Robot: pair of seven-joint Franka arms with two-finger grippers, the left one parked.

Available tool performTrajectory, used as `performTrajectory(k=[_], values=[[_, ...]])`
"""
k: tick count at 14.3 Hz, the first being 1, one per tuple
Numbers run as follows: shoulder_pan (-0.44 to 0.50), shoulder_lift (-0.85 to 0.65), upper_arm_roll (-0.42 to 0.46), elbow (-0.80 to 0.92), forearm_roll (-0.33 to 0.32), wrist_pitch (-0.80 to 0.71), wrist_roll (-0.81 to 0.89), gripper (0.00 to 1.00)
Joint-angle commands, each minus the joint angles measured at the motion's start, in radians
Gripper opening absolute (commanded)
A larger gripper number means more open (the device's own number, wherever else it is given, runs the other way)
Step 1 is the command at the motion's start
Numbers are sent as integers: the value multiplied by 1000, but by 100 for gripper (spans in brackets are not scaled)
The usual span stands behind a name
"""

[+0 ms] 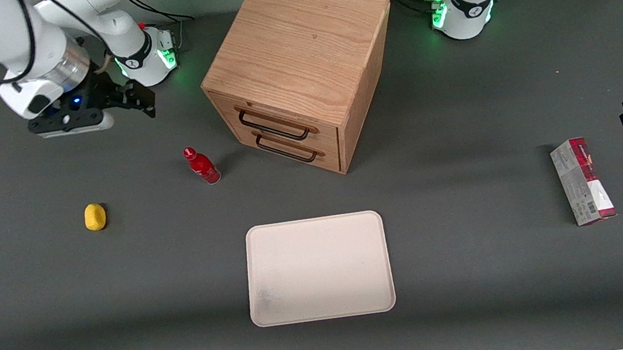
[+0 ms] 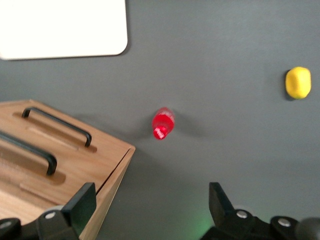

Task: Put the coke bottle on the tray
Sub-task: 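Lower the open right gripper over the bottle's cap end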

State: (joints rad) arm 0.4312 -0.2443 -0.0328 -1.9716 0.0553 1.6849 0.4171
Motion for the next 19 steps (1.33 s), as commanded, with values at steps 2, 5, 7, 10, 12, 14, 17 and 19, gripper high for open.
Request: performTrajectory(k=[2, 5, 7, 10, 12, 14, 17, 19], values=[[57, -41, -12, -73, 4, 33, 17, 100], [57, -32, -18, -117, -8, 74, 2, 100], [52, -27, -19, -162, -8, 125, -29, 100], [50, -9, -32, -237, -8, 229, -31, 100], [49, 31, -41, -248, -8, 268, -31, 100], [49, 60, -47, -275, -8, 320, -31, 100], [50, 88, -45, -340, -8, 424, -28, 100], [50, 123, -47, -363, -8, 485, -21, 100]])
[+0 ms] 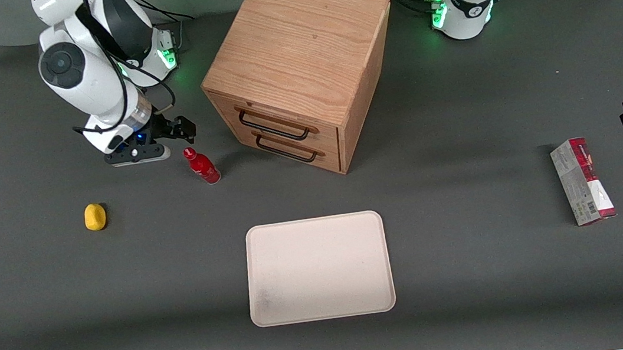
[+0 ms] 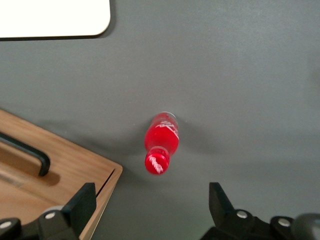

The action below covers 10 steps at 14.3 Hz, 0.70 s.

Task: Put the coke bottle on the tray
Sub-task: 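Lower the open right gripper over the bottle's cap end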

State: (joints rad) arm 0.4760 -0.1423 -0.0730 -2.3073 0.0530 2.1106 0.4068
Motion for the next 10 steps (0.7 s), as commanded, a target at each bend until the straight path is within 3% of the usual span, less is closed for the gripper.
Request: performTrajectory(k=[1, 10], values=[[6, 42, -5, -29, -5, 83, -11, 100], [13, 130, -5, -63, -5, 144, -10, 100]])
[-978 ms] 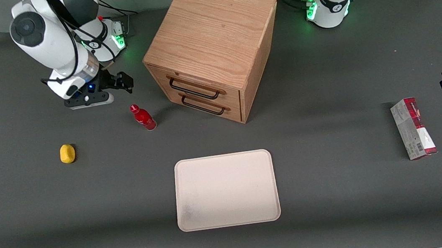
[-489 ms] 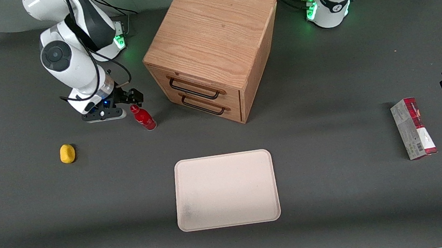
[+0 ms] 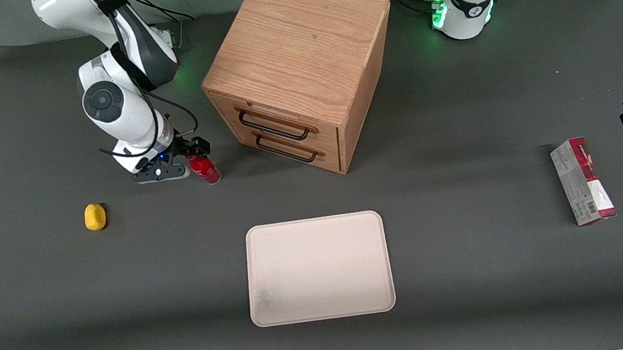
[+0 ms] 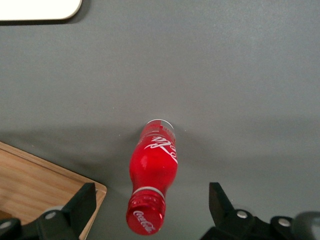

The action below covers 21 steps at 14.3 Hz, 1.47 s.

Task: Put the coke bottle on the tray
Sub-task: 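Lower the open right gripper over the bottle's cap end, then close the right gripper on the bottle's neck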

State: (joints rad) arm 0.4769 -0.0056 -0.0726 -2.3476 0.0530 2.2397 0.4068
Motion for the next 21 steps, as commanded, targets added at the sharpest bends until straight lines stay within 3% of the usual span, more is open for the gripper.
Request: performTrajectory(k=[1, 11, 14, 19, 21], values=[[16, -8, -6, -27, -5, 15, -10, 100], [28, -14, -6, -33, -7, 14, -6, 99], [28, -14, -7, -27, -9, 15, -6, 91], [26, -14, -7, -25, -22, 17, -6, 56], [26, -14, -7, -25, -22, 17, -6, 36]])
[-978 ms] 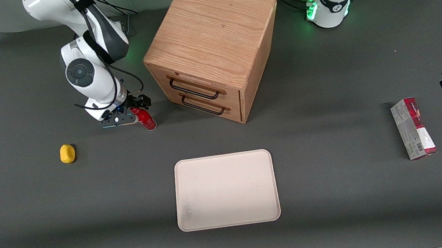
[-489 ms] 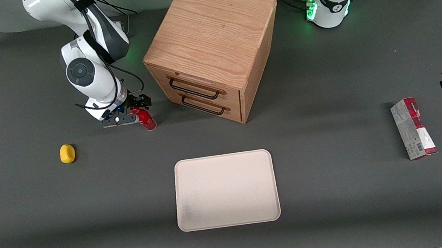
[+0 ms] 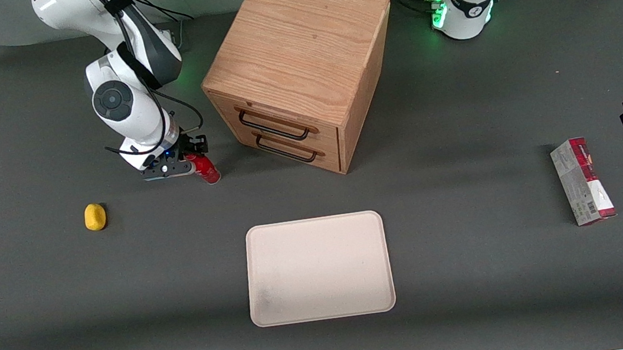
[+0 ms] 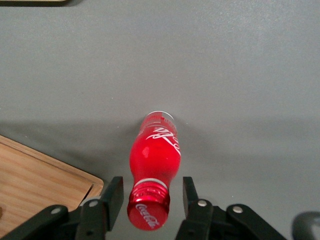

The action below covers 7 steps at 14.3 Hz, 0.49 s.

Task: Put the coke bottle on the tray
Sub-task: 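Close the right gripper on the bottle's neck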

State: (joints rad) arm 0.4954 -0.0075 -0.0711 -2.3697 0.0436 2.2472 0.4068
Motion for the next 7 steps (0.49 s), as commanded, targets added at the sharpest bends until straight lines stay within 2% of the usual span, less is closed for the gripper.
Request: performTrajectory(k=[1, 3, 6, 7], values=[[8, -12, -9, -2, -13, 9, -6, 27], [8, -14, -9, -3, -13, 9, -6, 11], [8, -23, -10, 3, -13, 6, -6, 0], [6, -26, -12, 18, -13, -6, -6, 0]])
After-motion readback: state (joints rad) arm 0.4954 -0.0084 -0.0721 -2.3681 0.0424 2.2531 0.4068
